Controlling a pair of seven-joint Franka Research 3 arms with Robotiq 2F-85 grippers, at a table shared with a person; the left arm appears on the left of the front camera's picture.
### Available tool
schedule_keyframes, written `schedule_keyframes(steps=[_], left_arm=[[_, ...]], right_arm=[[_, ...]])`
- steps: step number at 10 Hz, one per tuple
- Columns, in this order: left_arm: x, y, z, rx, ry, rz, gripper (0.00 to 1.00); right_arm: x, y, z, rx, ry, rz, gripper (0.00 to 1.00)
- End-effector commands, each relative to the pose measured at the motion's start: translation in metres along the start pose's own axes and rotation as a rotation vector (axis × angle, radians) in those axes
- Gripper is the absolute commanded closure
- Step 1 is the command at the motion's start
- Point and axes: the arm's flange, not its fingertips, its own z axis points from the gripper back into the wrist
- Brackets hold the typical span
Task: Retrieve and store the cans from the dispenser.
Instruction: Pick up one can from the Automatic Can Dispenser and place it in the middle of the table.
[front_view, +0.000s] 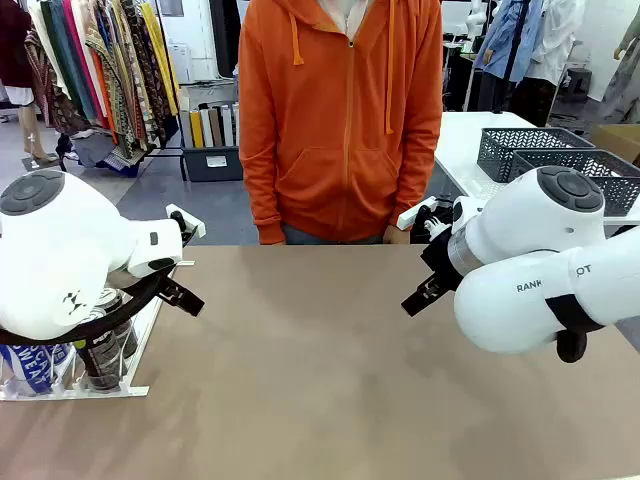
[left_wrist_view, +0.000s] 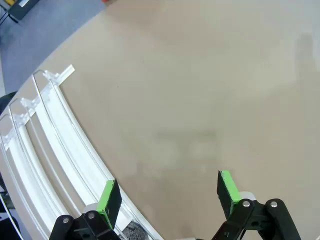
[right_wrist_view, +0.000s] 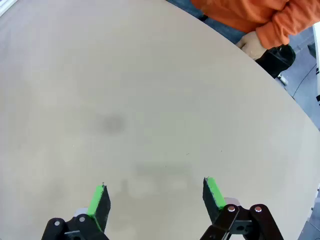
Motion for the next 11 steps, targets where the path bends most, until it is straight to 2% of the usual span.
schedule_keyframes(steps=[1,11], left_arm=[[0.0001,0.0000,0.0003,0.000,-0.001,0.000,0.00],[0.0001,0.0000,0.0003,0.000,-0.001,0.000,0.00]], right_arm=[[0.0000,0.0000,0.0000,0.000,0.000,0.000,0.00],[0.0000,0.0000,0.0000,0.000,0.000,0.000,0.00]])
